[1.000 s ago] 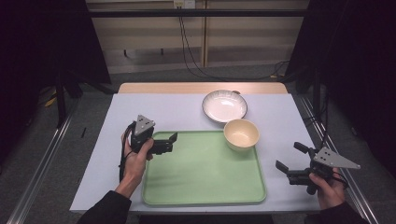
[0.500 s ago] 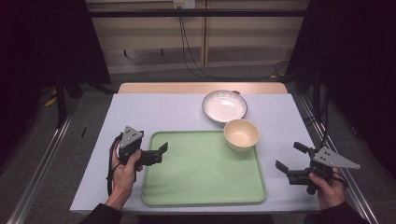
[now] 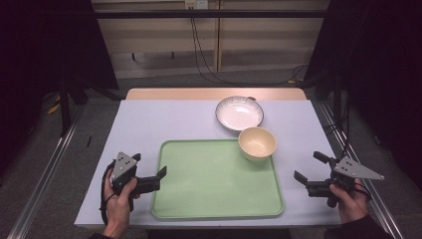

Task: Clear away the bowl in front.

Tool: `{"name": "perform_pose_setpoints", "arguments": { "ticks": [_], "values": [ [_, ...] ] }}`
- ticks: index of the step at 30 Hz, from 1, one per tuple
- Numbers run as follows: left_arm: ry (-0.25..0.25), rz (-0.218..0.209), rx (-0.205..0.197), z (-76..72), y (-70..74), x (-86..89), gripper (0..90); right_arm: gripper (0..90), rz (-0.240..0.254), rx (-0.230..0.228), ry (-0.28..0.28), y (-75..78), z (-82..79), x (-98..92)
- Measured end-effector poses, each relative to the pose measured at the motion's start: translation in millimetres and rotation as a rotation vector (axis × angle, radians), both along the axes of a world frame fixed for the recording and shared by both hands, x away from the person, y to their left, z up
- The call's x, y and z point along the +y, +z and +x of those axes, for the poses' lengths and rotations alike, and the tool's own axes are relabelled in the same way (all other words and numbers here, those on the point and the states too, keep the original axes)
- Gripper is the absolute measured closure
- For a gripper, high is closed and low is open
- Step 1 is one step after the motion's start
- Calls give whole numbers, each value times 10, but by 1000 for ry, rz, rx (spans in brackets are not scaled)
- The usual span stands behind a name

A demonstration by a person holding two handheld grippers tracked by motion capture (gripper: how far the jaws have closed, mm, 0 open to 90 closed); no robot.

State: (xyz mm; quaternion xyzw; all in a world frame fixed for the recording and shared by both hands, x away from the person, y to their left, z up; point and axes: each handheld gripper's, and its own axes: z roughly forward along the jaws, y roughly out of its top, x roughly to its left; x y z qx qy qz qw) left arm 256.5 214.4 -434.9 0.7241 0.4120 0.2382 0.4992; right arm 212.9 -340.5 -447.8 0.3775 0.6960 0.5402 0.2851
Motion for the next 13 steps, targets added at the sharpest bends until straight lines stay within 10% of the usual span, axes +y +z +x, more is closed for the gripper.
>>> {"name": "perform_pose_setpoints", "arguments": {
  "ticks": [13],
  "values": [
    [81, -8, 0, -244, -13, 195, 14, 2, -43, 36, -8, -64, 35, 32]
  ]
}}
